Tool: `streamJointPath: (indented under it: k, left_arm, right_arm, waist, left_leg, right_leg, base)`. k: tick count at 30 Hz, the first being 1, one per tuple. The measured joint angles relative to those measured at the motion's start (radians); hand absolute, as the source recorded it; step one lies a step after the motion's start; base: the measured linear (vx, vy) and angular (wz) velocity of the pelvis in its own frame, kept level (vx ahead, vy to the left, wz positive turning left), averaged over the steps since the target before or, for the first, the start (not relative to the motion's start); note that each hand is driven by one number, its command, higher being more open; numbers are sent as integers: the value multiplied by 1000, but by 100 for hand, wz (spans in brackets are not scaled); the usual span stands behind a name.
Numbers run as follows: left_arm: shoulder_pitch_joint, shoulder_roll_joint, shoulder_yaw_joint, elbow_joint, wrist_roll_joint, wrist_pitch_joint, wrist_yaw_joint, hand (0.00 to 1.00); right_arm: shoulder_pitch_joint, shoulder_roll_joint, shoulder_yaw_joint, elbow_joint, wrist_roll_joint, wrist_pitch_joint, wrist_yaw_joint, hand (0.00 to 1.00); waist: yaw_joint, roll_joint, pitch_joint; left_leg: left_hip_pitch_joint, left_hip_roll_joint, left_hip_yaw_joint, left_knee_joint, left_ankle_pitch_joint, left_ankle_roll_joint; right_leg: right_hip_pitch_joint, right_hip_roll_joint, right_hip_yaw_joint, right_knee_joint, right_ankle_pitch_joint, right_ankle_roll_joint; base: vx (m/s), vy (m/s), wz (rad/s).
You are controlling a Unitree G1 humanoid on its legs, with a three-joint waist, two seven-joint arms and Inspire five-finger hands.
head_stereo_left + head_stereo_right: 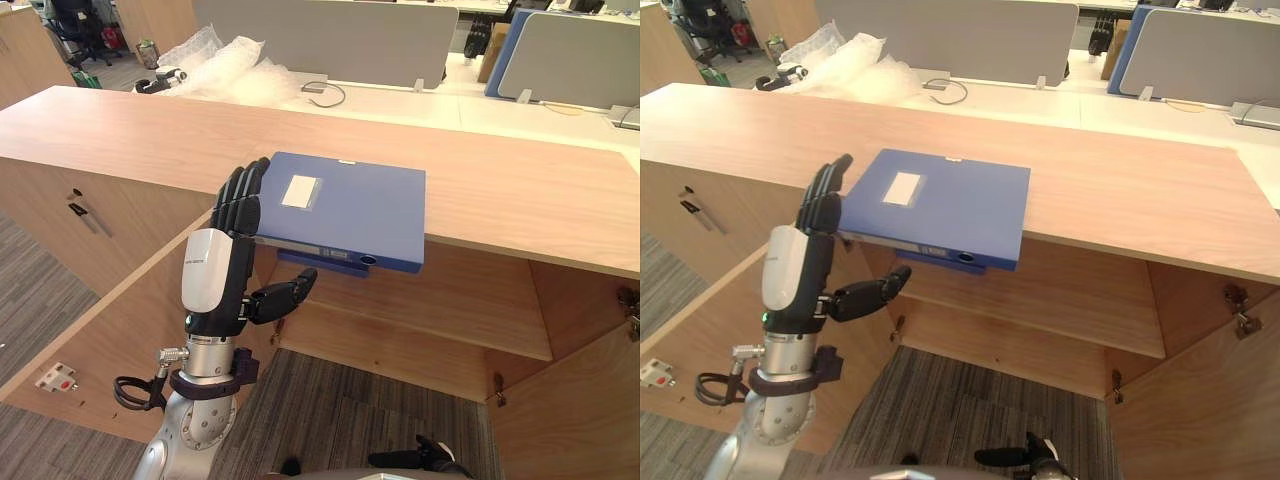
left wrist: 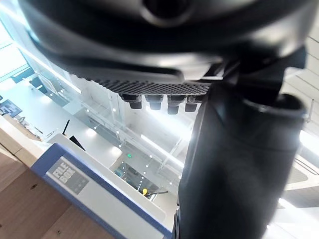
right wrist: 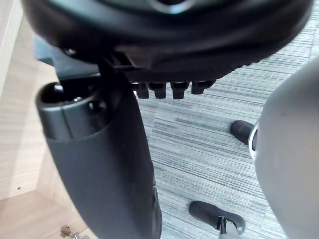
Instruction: Walk over to the cabinet, pick up the folder, carry it to the office cabinet, place the folder inside the office cabinet, then close the office cabinet door
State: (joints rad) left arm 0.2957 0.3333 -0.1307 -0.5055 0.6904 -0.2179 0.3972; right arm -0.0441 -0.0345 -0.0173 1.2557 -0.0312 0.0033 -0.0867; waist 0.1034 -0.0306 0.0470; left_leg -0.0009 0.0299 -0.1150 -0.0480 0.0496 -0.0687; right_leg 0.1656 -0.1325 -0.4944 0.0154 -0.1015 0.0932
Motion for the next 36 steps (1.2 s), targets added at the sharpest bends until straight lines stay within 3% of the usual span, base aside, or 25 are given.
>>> streamJointPath:
  k: [13, 21, 26, 36]
  left_arm:
    - [-41, 46, 40, 59, 104, 11, -9, 100]
    - [-96, 62, 39, 147, 180, 33, -1, 100]
    - [-135, 119, 37, 268, 206, 53, -3, 100]
    - [-197, 181, 34, 345, 223, 52, -13, 100]
  right_arm:
    - [-1, -1, 1, -1, -18, -6, 18, 100]
    - [-1, -8, 39, -19, -51, -7, 33, 100]
    - [1, -6, 40, -55, -57, -7, 39, 100]
    - [3, -14, 41, -93, -67, -8, 45, 100]
  waist:
    - [-6, -3, 2]
    - [-33, -4, 5]
    - [-56, -3, 9]
    - [-64, 6, 32]
  left_leg:
    - [8, 9, 20, -3, 1, -1]
    - [21, 15, 36, -18, 3, -2]
    - [34, 15, 50, -37, 10, -1]
    - [48, 16, 72, -38, 10, 0]
  right_leg:
    - [-9, 10, 25, 6, -1, -8]
    - [-13, 14, 40, 6, 1, -14]
    - [-13, 13, 51, -2, 5, -18]
    - [-7, 13, 72, -15, 22, -20]
  base:
    - [-20, -7, -4]
    - [-27, -6, -7]
    - [-2, 1, -7]
    - [-17, 5, -7]
